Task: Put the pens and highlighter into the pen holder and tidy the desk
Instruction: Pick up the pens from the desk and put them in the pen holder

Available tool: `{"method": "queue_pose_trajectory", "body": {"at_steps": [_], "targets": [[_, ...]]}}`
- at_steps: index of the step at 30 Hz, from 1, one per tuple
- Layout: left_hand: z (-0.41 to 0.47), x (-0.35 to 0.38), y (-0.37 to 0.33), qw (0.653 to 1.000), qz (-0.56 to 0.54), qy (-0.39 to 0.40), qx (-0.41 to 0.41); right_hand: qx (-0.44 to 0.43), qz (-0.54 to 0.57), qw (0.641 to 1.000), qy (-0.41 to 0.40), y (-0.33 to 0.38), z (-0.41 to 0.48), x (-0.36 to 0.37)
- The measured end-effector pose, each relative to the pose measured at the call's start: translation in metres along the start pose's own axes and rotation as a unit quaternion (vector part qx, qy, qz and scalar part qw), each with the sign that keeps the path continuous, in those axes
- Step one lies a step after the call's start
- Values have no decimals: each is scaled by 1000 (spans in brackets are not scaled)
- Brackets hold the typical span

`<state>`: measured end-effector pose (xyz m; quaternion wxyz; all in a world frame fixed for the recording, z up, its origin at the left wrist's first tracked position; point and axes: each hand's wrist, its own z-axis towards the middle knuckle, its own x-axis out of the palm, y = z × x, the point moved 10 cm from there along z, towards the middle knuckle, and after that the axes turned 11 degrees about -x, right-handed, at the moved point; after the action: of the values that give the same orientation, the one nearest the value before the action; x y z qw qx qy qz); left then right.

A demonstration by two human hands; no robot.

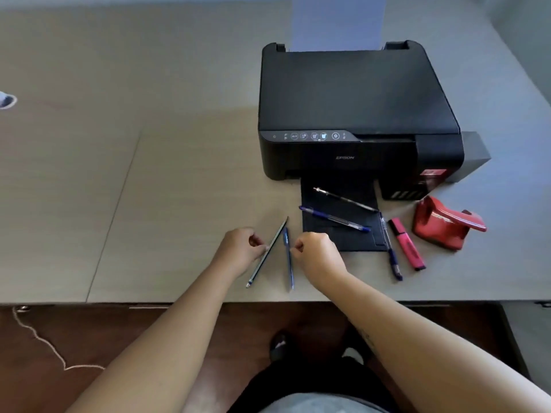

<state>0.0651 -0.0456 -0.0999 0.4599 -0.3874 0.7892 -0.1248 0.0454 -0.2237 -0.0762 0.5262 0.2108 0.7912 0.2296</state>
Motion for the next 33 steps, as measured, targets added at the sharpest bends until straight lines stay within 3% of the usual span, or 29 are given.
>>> {"method": "queue_pose_trajectory", "body": {"at_steps": [7,16,21,27,33], "targets": [[4,27,14,1000,8,-10,-9,5,-115,993,30,-3,-13,39],[6,25,14,994,105,-20,-22,80,37,996,-1,-20,-16,50],[-2,-5,1,1000,-5,-3,-24,55,158,985,-34,-9,-19,22],[-15,-47,-97,991,-103,32,73,-39,208,971,-114,12,-9,-77],[-33,-46,-226,972,-139,36,184,-70,241,941,-225,-18,6,-193]]}}
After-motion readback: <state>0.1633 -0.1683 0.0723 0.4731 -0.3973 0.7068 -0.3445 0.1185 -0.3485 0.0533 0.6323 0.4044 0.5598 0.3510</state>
